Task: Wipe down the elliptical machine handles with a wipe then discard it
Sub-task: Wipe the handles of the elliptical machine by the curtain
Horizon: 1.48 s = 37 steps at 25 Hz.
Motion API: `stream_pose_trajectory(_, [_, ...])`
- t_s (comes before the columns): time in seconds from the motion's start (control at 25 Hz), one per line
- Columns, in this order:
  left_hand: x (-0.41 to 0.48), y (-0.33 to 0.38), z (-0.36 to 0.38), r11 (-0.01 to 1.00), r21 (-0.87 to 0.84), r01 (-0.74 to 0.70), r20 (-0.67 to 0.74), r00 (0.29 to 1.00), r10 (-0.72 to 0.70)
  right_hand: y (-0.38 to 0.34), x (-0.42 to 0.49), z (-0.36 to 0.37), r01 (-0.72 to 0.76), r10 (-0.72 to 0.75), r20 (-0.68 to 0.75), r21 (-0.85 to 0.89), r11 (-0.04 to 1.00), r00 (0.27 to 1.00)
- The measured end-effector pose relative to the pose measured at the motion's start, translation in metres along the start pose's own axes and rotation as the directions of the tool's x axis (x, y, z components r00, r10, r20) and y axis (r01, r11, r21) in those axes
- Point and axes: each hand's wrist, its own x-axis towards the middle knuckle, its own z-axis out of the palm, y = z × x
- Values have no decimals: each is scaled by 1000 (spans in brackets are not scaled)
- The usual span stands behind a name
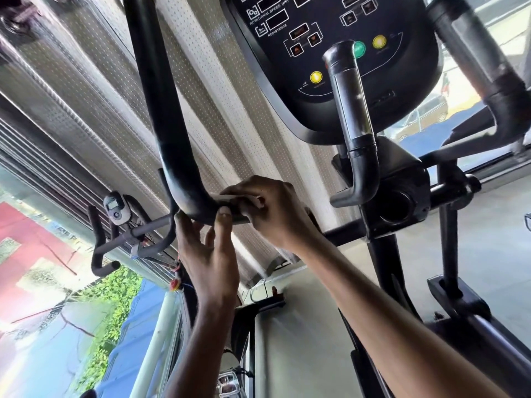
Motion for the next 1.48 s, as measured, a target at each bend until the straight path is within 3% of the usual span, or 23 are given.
stream_pose_trajectory(0.08, [1, 6, 0, 1000, 8, -18, 14, 1000, 17, 20, -11, 4, 23, -26, -68, -51, 998, 997])
stream_pose_trajectory(0.2, [1, 6, -2, 999, 35, -10, 43, 999, 9, 75, -24, 7, -184, 172, -147, -75, 980, 974])
stream_pose_trajectory(0.32, [0, 8, -3, 997, 70, -22, 57, 998, 18, 115, -32, 9, -389, 357, -222, -121, 913, 907])
stream_pose_trajectory(0.48, [7, 0, -12, 1000, 22, 16, 159, 987, -20, 127, -32, 20, -523, 466, -333, -104, 846, 820])
stream_pose_trajectory(0.6, [13, -8, -19, 1000, -19, 7, 213, 977, -2, 117, -44, 43, -527, 474, -461, 15, 849, 750])
stream_pose_trajectory(0.76, [22, -10, -26, 998, -50, -30, 313, 949, 44, 109, -44, 64, -597, 610, -510, 214, 773, 607])
stream_pose_trajectory(0.84, [27, -12, -31, 997, -70, -33, 365, 929, 56, 105, -45, 75, -532, 554, -573, 227, 816, 604])
stream_pose_trajectory(0.92, [33, -14, -34, 995, -93, -29, 417, 907, 65, 99, -47, 85, -490, 537, -642, 275, 827, 546])
stream_pose_trajectory(1.0, [42, -18, -41, 990, -139, -19, 485, 871, 85, 94, -50, 95, -498, 612, -652, 387, 776, 448])
stream_pose_trajectory(1.08, [54, -27, -47, 986, -167, -2, 551, 829, 95, 88, -47, 103, -484, 692, -601, 502, 716, 401])
stream_pose_trajectory(1.24, [71, -34, -54, 969, -241, 53, 649, 751, 121, 75, -43, 117, -443, 691, -665, 548, 709, 284])
stream_pose_trajectory(1.36, [77, -30, -56, 941, -298, 159, 702, 704, 103, 65, -39, 125, -424, 677, -689, 549, 720, 258])
stream_pose_trajectory(1.48, [84, -35, -56, 944, -291, 157, 710, 696, 103, 47, -37, 127, -449, 668, -707, 531, 718, 231])
